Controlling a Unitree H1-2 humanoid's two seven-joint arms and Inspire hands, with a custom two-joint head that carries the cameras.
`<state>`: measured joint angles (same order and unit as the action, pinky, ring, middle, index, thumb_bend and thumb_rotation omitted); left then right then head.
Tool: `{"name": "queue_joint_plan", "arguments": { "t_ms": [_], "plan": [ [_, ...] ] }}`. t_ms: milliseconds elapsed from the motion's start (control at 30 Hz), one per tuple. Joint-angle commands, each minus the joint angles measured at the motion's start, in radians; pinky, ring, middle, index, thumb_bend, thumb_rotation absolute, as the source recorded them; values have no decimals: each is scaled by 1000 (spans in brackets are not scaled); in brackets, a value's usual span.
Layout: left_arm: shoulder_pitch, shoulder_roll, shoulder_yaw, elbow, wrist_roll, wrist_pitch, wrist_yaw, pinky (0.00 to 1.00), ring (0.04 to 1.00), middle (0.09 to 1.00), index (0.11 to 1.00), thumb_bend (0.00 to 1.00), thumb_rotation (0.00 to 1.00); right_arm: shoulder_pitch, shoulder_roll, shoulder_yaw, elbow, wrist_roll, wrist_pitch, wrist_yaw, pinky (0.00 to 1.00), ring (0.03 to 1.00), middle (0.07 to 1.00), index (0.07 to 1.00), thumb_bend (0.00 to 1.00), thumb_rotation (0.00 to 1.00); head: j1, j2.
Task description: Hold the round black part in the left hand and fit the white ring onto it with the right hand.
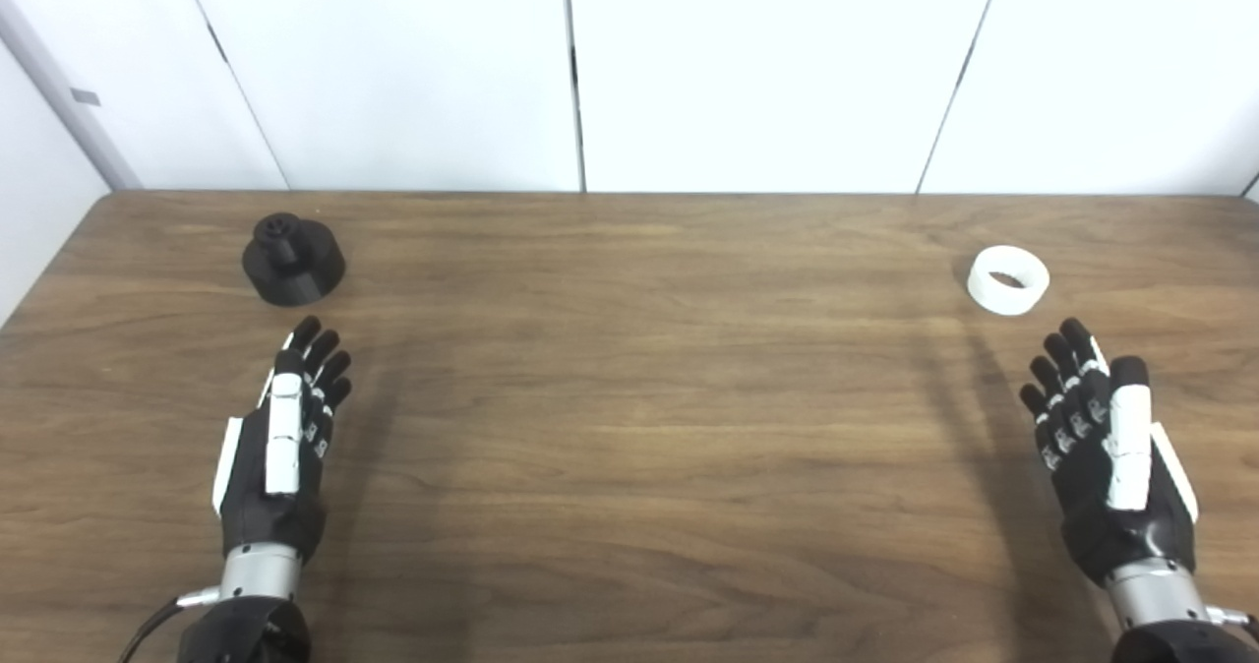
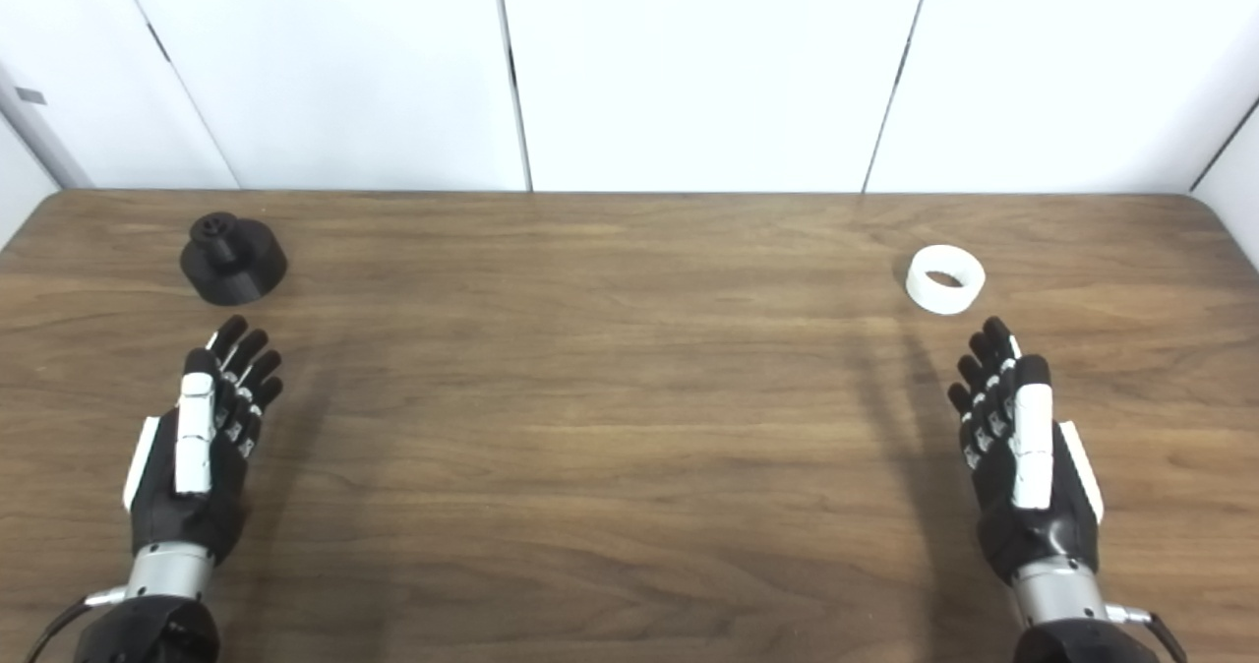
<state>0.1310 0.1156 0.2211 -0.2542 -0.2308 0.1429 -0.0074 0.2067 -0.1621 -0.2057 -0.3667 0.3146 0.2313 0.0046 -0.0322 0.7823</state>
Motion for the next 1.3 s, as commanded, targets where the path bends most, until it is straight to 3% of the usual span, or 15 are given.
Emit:
{"name": "queue_joint_plan", "arguments": {
  "t_ms": [0, 467, 667, 1000, 1267],
  "plan": [
    [-19, 12, 3, -26, 5, -36, -5, 952, 939, 949, 956, 559, 879, -22, 1, -5, -24, 5, -27, 10, 1000, 1000, 1000, 991, 559, 1000, 0, 0],
    [-19, 11, 4, -26, 1, -34, -7, 968, 947, 952, 957, 568, 873, -21, 2, -5, -29, 1, -24, 7, 1000, 1000, 1000, 989, 557, 1000, 4, -2],
    [-16, 11, -2, -26, 9, -35, -9, 958, 938, 953, 958, 561, 880, -18, -7, -5, -23, -1, -28, 14, 1000, 1000, 1000, 994, 574, 1000, 42, -19],
    [-2, -18, -33, -4, 50, -65, 3, 951, 942, 956, 957, 610, 868, -14, -18, -24, 22, 18, -71, 49, 1000, 1000, 1000, 1000, 591, 1000, 191, -122],
    [10, -39, -61, 30, 77, -124, 10, 973, 944, 957, 955, 576, 869, -9, -24, -21, 16, 3, -61, 61, 1000, 1000, 1000, 1000, 589, 1000, 275, -207]
  ]
}}
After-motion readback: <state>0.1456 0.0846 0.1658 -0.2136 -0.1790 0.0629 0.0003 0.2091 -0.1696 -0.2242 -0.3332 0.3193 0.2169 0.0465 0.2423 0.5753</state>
